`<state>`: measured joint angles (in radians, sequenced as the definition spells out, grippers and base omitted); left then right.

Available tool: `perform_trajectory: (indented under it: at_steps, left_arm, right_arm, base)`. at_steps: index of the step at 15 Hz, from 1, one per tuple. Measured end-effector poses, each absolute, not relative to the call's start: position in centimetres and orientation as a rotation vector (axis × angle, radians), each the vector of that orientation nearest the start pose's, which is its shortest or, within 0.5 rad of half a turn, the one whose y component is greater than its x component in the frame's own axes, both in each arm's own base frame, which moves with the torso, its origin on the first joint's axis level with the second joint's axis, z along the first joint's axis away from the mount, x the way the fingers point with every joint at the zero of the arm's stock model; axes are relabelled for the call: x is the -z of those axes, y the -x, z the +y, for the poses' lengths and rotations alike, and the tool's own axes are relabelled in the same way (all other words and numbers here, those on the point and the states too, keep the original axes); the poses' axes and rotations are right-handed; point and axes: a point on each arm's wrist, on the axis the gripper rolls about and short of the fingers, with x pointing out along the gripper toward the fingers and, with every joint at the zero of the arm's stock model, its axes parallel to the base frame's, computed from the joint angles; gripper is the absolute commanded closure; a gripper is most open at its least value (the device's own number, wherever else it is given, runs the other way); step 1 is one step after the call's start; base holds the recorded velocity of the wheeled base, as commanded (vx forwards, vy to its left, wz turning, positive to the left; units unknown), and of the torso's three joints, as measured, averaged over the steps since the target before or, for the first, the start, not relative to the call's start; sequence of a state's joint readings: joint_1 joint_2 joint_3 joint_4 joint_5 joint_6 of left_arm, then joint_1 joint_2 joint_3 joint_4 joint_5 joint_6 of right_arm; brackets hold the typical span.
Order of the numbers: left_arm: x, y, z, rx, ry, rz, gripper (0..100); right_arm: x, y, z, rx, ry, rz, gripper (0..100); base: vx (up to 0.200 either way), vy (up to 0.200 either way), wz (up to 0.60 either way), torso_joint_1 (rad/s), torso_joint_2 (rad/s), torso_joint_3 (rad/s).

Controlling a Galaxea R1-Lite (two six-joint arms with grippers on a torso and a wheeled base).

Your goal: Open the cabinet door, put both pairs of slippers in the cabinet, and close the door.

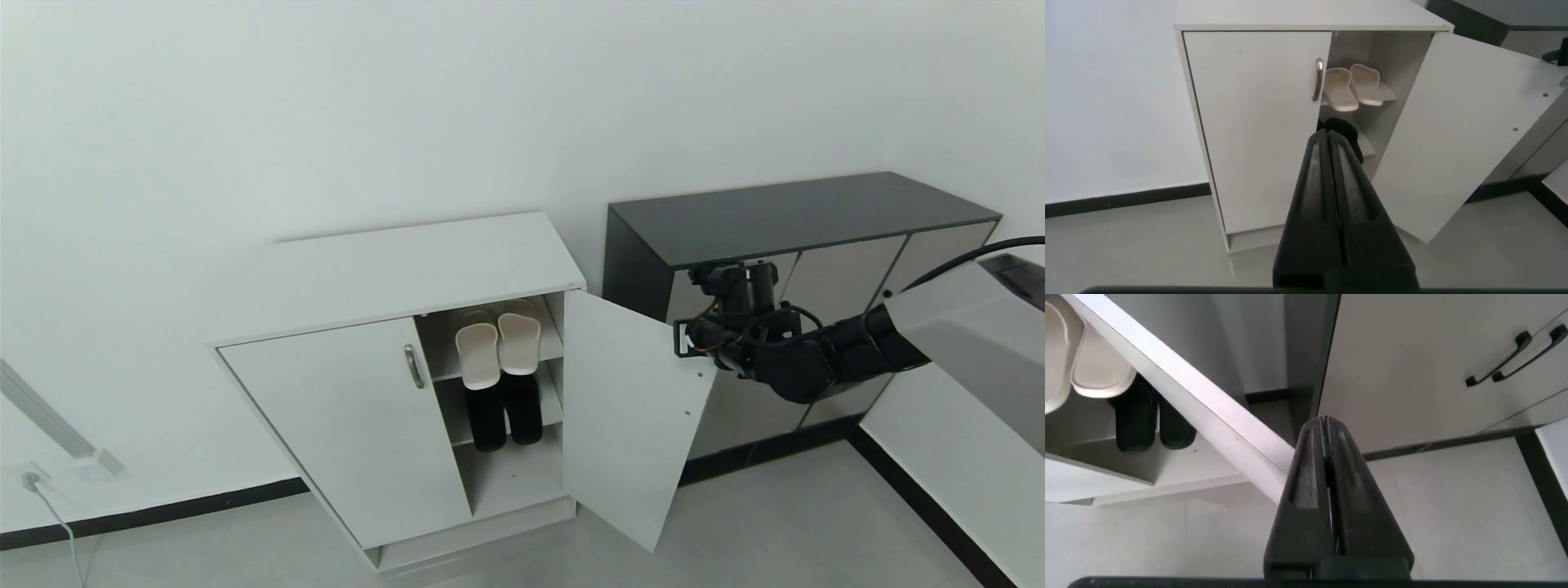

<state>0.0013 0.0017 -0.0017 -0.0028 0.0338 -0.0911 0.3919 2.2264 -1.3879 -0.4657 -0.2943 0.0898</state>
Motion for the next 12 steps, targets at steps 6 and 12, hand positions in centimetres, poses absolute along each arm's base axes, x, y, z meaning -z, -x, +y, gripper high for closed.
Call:
perform_trajectory:
  at_steps: [6, 12]
  left_arm:
    - [-7.6, 2.3, 0.1, -0.035, 0.092, -0.004, 100]
    - [-7.6, 2.3, 0.1, -0.035, 0.093, -0.004, 100]
  right_arm:
    - [-10.8, -38.2, 18.8, -0.154, 0.032, 0.374, 100]
    - [-10.3, -31.5, 23.6, -0.326, 0.039, 0.385, 100]
  base:
    - [0.000, 0.000, 0.00, 0.000, 0.00, 0.000]
    - [0.000, 0.000, 0.00, 0.000, 0.00, 0.000]
